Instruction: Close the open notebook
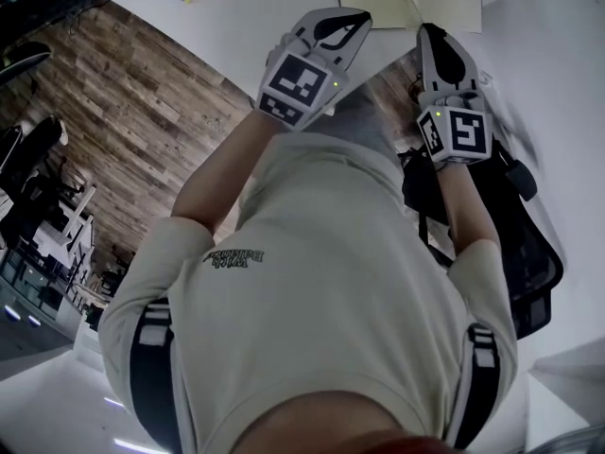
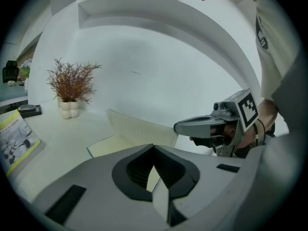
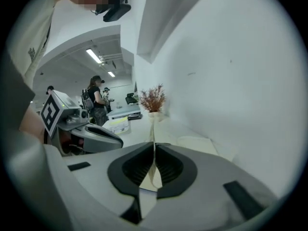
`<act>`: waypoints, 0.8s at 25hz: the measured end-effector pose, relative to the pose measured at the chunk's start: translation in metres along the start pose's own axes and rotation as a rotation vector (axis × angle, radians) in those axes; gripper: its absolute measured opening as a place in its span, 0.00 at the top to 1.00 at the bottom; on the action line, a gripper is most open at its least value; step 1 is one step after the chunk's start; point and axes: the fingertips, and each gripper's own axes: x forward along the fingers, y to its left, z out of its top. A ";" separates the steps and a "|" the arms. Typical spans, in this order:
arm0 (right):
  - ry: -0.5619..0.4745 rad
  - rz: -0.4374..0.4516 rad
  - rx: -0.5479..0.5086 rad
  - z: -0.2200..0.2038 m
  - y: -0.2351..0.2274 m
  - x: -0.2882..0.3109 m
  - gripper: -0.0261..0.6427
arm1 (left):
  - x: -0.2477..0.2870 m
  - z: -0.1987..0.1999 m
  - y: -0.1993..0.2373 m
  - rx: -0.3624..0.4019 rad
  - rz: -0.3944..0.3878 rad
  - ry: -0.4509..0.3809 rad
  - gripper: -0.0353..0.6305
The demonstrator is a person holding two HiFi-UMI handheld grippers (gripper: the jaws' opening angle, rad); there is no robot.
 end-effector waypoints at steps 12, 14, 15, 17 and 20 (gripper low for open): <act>0.131 -0.418 0.023 -0.053 -0.144 -0.033 0.95 | 0.071 -0.035 -0.016 0.011 -0.016 0.144 0.93; 0.175 -0.441 0.021 -0.066 -0.152 -0.030 0.90 | 0.070 -0.038 -0.011 -0.016 -0.010 0.145 0.93; 0.183 -0.442 0.013 -0.068 -0.151 -0.029 0.86 | 0.068 -0.038 -0.009 -0.024 -0.006 0.142 0.93; 0.159 -0.425 -0.021 -0.058 -0.141 -0.028 0.86 | 0.063 -0.036 -0.006 -0.023 0.003 0.131 0.93; 0.087 -0.286 -0.092 -0.029 -0.099 -0.015 0.86 | 0.053 -0.031 0.000 -0.015 0.021 0.122 0.93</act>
